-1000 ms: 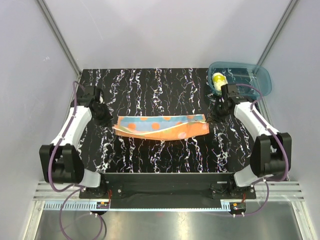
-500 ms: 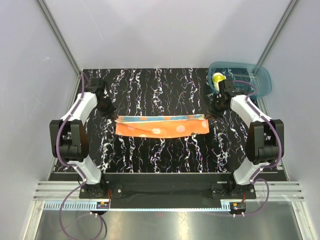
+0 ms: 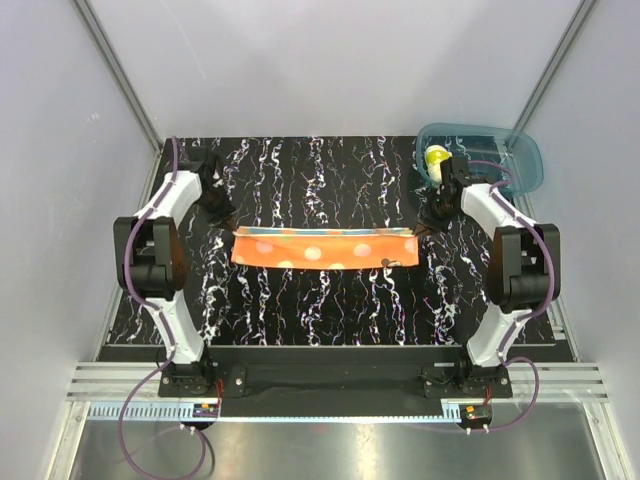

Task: Roll the towels
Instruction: Fold the towel

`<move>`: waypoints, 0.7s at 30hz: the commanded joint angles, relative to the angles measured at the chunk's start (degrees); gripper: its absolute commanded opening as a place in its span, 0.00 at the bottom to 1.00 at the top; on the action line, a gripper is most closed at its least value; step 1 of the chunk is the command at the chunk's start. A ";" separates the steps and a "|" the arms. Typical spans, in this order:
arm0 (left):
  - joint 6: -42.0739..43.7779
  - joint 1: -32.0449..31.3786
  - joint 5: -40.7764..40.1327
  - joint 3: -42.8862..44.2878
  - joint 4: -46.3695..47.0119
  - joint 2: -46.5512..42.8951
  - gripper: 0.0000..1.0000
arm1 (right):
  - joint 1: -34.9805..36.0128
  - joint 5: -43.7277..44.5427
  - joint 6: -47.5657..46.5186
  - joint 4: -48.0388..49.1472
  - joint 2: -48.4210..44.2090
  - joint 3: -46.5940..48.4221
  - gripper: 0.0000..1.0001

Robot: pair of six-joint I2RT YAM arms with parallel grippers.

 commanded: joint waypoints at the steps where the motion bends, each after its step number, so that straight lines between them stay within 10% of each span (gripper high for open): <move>1: 0.86 0.36 -0.74 4.35 -0.94 3.58 0.02 | -0.76 1.51 -1.27 1.73 2.27 2.65 0.00; 3: 1.03 0.27 -0.74 6.89 -1.64 5.08 0.10 | -1.02 0.99 -1.27 1.91 4.20 3.35 0.00; 7: 1.56 0.36 -1.71 11.11 -3.58 7.98 0.40 | -1.28 0.45 -1.44 0.86 7.45 7.83 0.50; 10: 1.91 2.11 -2.15 14.19 -4.89 8.34 0.51 | -1.72 2.39 -1.27 -0.81 8.51 11.43 0.69; 21: 2.44 1.51 -15.51 3.31 -0.08 -8.16 0.58 | -1.73 6.87 -1.35 -5.56 -2.20 11.55 0.79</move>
